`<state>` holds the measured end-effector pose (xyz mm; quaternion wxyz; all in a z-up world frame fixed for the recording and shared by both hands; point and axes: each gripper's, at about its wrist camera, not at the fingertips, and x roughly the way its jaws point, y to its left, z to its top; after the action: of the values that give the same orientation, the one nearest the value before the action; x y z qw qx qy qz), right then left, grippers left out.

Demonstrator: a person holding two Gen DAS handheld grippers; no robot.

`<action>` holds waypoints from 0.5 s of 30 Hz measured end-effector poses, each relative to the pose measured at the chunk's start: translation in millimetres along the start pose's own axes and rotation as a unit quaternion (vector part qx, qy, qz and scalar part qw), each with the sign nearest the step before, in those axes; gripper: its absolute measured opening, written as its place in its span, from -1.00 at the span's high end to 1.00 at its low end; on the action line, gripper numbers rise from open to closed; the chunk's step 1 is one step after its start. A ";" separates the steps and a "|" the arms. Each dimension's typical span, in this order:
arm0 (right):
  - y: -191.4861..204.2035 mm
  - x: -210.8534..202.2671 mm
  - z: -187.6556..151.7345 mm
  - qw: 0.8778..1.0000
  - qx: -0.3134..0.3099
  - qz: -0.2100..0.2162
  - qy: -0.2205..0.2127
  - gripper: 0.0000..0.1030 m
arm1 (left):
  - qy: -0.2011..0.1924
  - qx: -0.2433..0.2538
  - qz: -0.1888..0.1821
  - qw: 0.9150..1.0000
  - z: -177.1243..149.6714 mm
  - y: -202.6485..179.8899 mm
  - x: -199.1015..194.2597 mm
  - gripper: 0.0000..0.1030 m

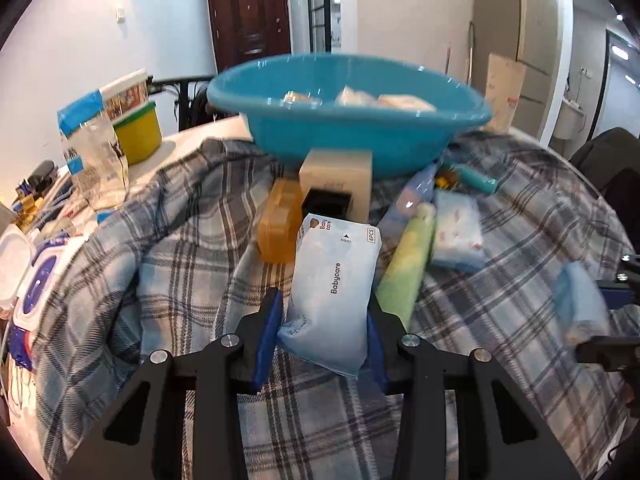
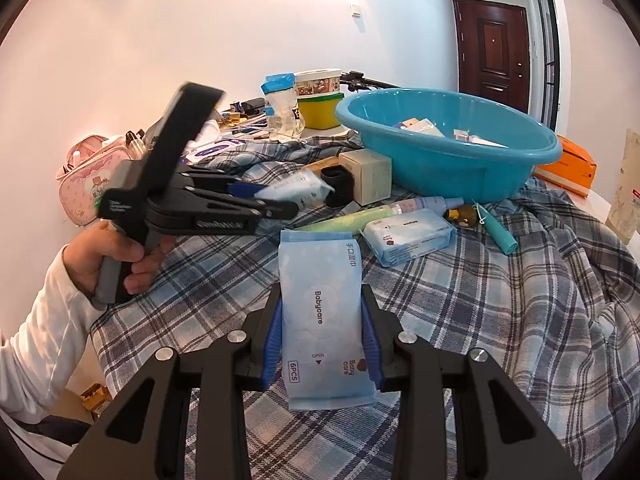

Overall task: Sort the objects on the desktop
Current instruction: 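Lift the wipe pack with the right gripper while the left gripper grasps another Babycare pack, then carry the left gripper's Babycare pack over the turquoise basin and lower it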

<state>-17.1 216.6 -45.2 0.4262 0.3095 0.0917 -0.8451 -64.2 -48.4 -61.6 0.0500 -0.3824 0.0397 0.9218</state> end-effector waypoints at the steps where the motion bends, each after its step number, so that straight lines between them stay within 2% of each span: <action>1: -0.1 -0.7 0.1 1.000 0.001 -0.002 -0.002 0.36 | -0.004 0.002 0.003 1.000 1.0 -2.1 -3.8 0.20; 9: -4.1 -5.8 0.2 1.000 0.013 -0.016 -0.015 0.36 | -0.083 -0.009 -0.020 0.996 22.2 -16.8 -54.7 0.20; 15: -3.8 -6.5 -0.6 0.999 0.014 -0.023 -0.018 0.36 | -0.136 -0.014 -0.024 0.990 61.8 -23.9 -71.4 0.20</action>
<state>-16.9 223.5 -42.2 0.4043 0.2976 0.0794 -0.8612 -54.4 -22.3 31.7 0.0720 -0.2547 0.0105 0.9643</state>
